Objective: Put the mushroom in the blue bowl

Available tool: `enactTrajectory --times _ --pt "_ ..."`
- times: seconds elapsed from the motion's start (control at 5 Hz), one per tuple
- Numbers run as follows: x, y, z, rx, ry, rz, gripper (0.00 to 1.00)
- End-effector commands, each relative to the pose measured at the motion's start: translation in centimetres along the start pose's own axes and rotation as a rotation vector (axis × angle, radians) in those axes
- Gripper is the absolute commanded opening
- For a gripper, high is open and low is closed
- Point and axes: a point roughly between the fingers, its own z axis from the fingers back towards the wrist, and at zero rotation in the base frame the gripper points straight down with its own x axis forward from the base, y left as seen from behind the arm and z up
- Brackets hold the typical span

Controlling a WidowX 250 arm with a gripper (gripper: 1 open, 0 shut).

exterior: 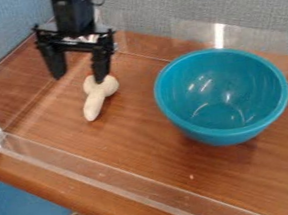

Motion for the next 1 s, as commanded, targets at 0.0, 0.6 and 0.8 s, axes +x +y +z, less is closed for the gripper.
enactTrajectory --times 0.0,0.6,0.8 --pt "0.7 0.7 -0.1 0.012 -0.025 0.024 1.00" --pt "3.0 1.2 -2.5 0.014 -0.023 0.091 1.00" --pt "3.6 1.0 -3.1 0.018 -0.023 0.101 1.00"
